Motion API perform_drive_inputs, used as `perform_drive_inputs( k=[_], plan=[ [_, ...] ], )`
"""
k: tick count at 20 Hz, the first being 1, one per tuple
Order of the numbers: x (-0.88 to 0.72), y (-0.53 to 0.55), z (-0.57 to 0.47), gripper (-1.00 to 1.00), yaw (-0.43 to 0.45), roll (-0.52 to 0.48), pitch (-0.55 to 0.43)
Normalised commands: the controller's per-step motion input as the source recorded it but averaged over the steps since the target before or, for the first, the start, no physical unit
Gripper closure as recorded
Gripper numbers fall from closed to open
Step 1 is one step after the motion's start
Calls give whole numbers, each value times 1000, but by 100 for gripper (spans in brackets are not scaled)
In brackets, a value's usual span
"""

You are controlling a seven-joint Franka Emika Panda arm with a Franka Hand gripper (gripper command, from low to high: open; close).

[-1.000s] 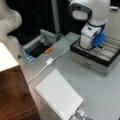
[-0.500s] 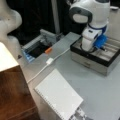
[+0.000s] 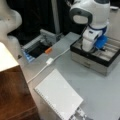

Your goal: Open the box. Pick up the pen. Place the pen in the box. Pick up the book. Place the book on the shelf.

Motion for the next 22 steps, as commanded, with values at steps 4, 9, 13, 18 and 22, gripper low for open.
perform_drive_inputs(
  k=[4, 9, 13, 18, 22],
  plan=[
    [114, -2, 88, -100, 141, -172, 30],
    [88, -110, 166, -100, 189, -171, 98],
    [95, -313, 238, -100, 217, -143, 141],
    [123, -456, 213, -100, 200, -115, 128],
    [110, -550, 120, -100, 213, -144, 73]
  ],
)
